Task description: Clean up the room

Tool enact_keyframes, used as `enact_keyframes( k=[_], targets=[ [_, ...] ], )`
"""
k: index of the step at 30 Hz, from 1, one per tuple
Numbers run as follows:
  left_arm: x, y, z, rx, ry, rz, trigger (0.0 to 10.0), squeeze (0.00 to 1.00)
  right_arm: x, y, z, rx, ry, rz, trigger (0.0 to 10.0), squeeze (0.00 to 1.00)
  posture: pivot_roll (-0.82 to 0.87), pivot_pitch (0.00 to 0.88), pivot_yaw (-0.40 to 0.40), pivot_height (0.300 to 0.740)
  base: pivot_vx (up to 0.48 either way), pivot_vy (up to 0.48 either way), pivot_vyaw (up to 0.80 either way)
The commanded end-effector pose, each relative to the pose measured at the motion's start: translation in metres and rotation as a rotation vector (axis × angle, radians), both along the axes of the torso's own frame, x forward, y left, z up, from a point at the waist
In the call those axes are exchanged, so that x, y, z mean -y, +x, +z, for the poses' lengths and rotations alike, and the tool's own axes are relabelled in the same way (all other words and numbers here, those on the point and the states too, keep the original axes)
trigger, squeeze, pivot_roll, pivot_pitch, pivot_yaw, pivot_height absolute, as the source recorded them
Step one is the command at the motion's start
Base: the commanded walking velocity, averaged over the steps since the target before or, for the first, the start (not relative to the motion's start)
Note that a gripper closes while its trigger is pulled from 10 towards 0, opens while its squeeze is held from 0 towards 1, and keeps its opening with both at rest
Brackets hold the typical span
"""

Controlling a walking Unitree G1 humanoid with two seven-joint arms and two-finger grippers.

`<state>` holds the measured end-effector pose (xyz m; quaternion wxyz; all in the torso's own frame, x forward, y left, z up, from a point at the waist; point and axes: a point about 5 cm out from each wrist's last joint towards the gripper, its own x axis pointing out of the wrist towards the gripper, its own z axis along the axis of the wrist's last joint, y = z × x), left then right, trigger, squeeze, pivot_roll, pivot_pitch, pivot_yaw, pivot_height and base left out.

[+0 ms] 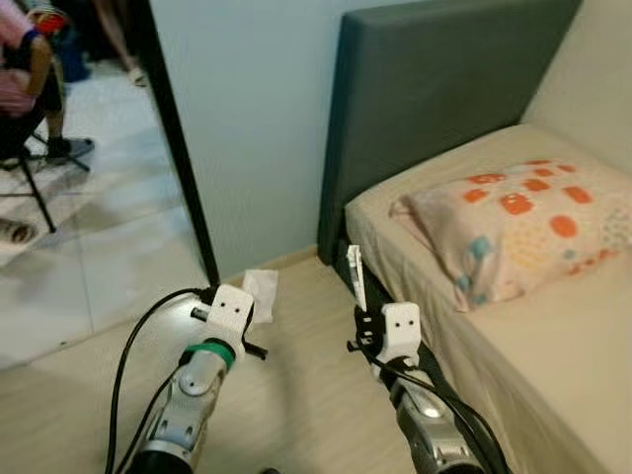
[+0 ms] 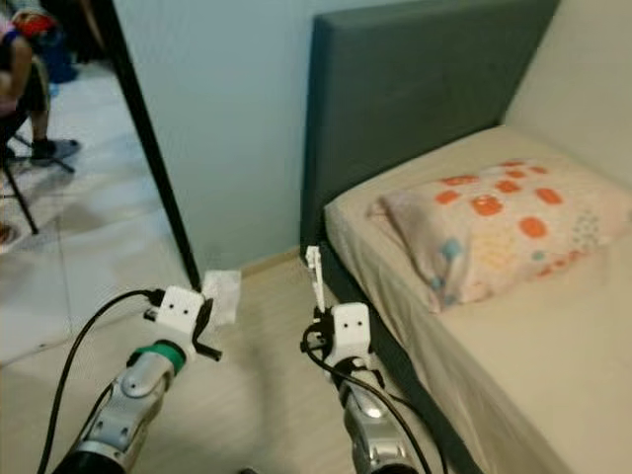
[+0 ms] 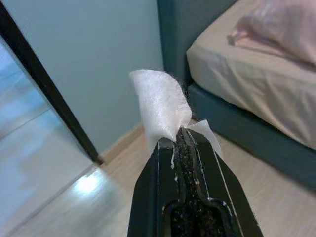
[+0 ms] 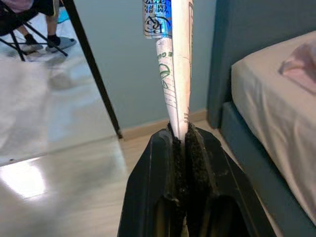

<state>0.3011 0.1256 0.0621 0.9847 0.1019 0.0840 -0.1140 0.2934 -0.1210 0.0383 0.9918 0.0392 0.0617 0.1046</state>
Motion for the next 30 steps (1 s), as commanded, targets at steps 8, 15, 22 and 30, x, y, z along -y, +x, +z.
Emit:
enact_keyframes(
  k=[8, 15, 22, 30],
  targets=[
    [-0.0034, -0.0025, -0.0056, -0.024, 0.013, 0.010, 10.0, 0.00, -0.0047, -0.0060, -0.0067, -0.031, -0.001, 0.022, 10.0, 0.00, 0.03, 0.000, -0.010, 0.740, 0.000, 0.000, 0.74],
    [-0.0035, -0.0021, -0.0051, -0.019, 0.012, 0.013, 10.0, 0.00, -0.0037, -0.0068, -0.0077, -0.037, -0.004, 0.022, 10.0, 0.00, 0.02, 0.000, -0.008, 0.740, 0.000, 0.000, 0.74],
    [-0.0042, -0.0020, -0.0058, -0.014, 0.018, 0.014, 10.0, 0.00, -0.0081, -0.0088, -0.0091, -0.043, -0.007, 0.045, 10.0, 0.00, 0.02, 0.000, -0.009, 0.740, 0.372, 0.000, 0.21],
    [-0.0046, -0.0019, -0.0065, -0.015, 0.023, 0.020, 10.0, 0.00, -0.0089, -0.0107, -0.0120, -0.057, -0.014, 0.058, 10.0, 0.00, 0.03, 0.000, -0.009, 0.740, 0.422, 0.000, 0.00]
  ],
)
